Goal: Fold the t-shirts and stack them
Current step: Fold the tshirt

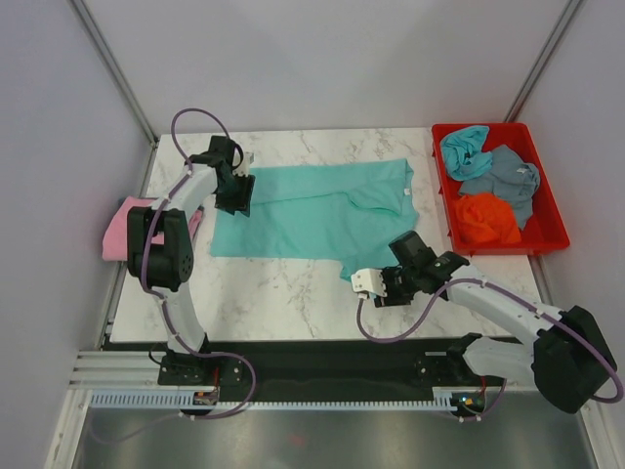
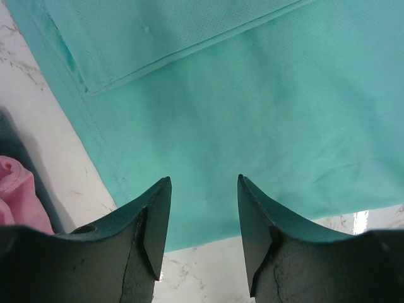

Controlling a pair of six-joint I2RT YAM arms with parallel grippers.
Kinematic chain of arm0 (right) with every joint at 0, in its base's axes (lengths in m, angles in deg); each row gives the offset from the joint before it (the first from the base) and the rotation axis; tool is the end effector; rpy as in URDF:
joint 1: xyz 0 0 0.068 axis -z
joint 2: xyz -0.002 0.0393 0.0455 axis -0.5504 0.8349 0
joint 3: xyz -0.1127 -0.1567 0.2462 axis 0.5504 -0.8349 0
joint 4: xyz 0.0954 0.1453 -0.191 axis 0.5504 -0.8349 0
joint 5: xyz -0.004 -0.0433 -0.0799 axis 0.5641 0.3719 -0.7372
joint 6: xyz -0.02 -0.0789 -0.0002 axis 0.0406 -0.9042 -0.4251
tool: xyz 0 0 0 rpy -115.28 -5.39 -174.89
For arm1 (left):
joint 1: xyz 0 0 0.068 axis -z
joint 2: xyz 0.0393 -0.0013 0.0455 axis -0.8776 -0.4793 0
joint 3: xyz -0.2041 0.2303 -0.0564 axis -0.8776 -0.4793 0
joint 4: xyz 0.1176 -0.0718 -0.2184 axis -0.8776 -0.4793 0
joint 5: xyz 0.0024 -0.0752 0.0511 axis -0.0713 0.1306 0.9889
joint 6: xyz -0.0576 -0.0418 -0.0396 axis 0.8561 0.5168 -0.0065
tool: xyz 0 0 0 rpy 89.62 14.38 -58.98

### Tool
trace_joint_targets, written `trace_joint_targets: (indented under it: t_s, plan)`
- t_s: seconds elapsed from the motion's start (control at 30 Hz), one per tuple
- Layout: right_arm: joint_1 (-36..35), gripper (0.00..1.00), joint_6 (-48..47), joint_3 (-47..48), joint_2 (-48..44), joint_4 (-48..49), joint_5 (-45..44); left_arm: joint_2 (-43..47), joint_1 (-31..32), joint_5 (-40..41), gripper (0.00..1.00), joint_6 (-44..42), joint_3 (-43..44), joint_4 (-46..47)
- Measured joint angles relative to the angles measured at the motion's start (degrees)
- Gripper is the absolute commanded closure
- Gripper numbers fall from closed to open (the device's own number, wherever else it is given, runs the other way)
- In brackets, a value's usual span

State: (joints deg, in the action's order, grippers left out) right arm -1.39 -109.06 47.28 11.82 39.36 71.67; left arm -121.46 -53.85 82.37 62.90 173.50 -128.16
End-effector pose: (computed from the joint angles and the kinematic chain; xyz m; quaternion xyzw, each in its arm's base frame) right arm 0.1493 0.1340 0.2040 -0.7349 0.6129 0.1182 0.2653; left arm 0.4247 -0.0624 0.2251 0.1084 0.9739 -0.0495 0.1930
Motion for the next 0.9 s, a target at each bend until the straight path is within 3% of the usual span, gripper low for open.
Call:
trace_joint_targets:
  t_s: [0.57,0.7,0.73,0.83,0.9]
  plan:
    - [-1.0,0.58,-1.7,0.8,11.5,-0.8,-2.4,0.0,-0.7,0.0,0.46,0.7,-1.6,0.8]
    - [-1.5,0.77,-1.2,1.1,12.3,0.0,-2.6,0.5,-1.9,0.1,0.46,1.3,-3.3,0.7]
    - [-1.7,0.88,-1.0,1.2,12.5,0.3,-2.8,1.0,-2.3,0.1,0.46,1.4,-4.1,0.8]
    - [-2.0,0.97,-0.3,1.2,12.8,1.5,-3.2,3.1,-3.7,0.1,0.45,2.4,-7.0,0.3]
    - [-2.1,0.98,-0.1,1.2,12.8,2.0,-3.5,4.9,-5.0,0.1,0.45,3.0,-9.3,0.3]
